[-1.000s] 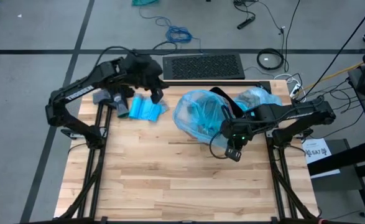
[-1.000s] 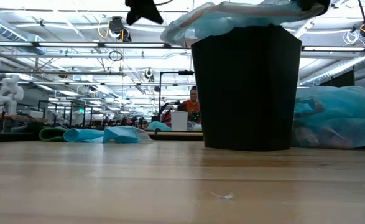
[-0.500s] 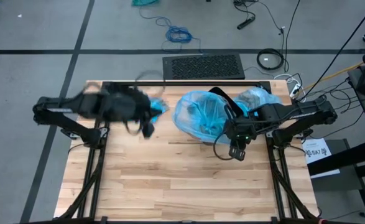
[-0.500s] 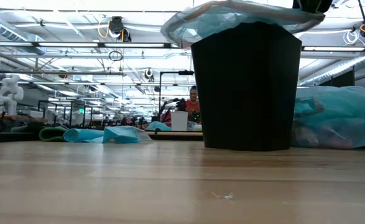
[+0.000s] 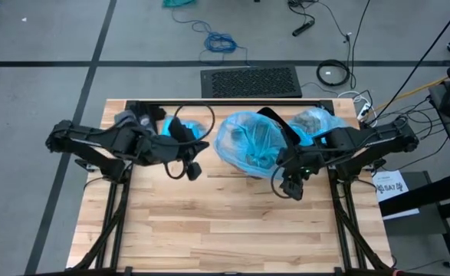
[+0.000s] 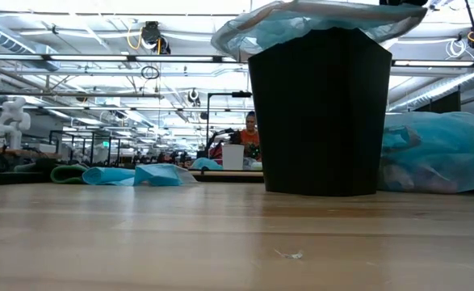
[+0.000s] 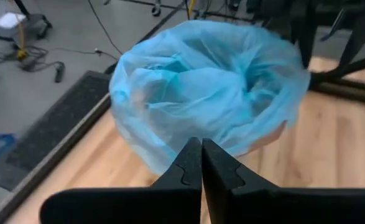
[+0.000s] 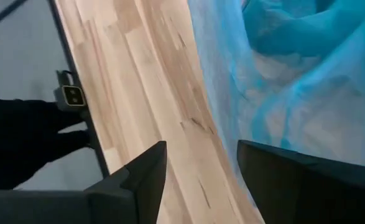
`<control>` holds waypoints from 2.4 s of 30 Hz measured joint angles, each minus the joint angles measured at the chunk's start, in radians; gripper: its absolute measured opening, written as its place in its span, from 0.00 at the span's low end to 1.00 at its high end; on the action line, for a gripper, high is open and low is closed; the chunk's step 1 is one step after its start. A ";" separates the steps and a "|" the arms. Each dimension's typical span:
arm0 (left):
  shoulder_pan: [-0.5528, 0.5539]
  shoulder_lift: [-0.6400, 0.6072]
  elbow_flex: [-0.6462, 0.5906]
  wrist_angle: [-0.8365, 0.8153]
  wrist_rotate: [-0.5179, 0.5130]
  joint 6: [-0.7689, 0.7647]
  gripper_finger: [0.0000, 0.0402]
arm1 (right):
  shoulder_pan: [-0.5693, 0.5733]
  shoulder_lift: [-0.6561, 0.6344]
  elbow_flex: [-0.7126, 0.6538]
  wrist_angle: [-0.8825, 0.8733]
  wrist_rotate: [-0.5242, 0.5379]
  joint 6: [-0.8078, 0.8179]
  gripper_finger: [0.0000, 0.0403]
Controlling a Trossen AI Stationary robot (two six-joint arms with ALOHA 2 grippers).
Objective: Place trash/remove bag and relplace
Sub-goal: Put the blue trash bag into the trash bin
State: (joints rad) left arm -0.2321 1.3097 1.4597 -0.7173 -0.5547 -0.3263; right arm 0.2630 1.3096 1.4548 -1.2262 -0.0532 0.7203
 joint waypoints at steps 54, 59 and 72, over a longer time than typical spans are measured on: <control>1.042 0.610 0.492 -0.161 1.236 0.568 0.01 | -0.741 -0.107 -0.228 0.232 -0.261 -0.074 0.41; 0.991 0.562 0.492 -0.177 1.128 0.629 0.01 | -0.720 -0.108 -0.303 0.310 -0.279 -0.079 0.28; 0.832 0.523 0.492 -0.152 1.125 0.628 0.01 | -0.666 -0.215 -0.199 0.298 -0.066 -0.062 0.00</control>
State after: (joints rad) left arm 0.5996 1.8328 1.9518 -0.8696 0.5705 0.3016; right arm -0.4025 1.0948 1.2557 -0.9281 -0.1197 0.6579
